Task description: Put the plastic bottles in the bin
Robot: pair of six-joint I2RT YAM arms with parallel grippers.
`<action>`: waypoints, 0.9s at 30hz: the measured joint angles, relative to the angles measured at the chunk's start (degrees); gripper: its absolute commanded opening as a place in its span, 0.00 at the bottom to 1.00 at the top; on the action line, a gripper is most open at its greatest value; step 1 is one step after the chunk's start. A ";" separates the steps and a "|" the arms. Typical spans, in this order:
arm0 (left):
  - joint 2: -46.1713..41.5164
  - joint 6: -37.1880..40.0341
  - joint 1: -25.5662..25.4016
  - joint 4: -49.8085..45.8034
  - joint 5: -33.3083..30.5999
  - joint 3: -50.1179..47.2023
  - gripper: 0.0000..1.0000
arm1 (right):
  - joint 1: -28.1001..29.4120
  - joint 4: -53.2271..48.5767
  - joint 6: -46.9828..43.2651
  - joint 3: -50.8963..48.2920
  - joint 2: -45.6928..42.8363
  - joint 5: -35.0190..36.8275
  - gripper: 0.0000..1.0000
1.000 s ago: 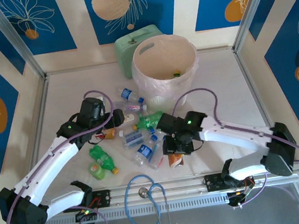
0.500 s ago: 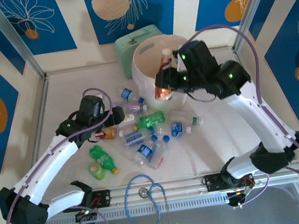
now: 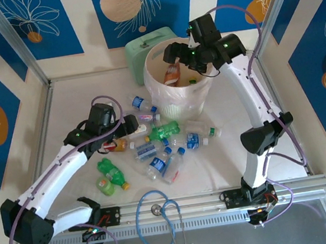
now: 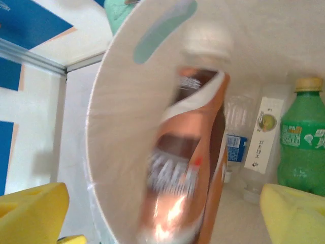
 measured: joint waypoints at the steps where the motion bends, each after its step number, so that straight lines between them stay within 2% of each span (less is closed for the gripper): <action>1: 0.59 -0.39 0.33 -0.20 0.20 0.00 0.95 | -0.42 -0.48 0.07 0.79 0.09 -0.15 0.99; 6: 2.71 -0.35 3.30 -2.51 1.44 2.99 0.96 | -6.16 -6.97 0.66 24.46 7.17 -2.32 0.99; 9: 3.61 1.29 3.89 -3.15 1.38 6.93 0.95 | -7.96 -8.02 0.37 27.50 6.99 -2.32 0.99; 12: 3.63 2.32 4.42 -2.62 1.44 7.80 0.94 | -6.93 -6.40 -0.83 17.66 2.03 -2.49 0.98; 17: 3.39 3.85 4.87 -3.32 1.25 7.21 0.92 | -2.93 0.44 -2.14 -12.35 -13.46 -1.88 0.97; 20: 2.10 4.68 4.87 -3.58 1.18 5.14 0.91 | -0.63 3.58 -2.08 -25.90 -23.52 -0.70 0.97; 27: -1.14 4.13 4.87 -6.60 0.76 1.03 0.90 | 3.21 6.21 -0.98 -42.07 -42.53 3.15 0.97</action>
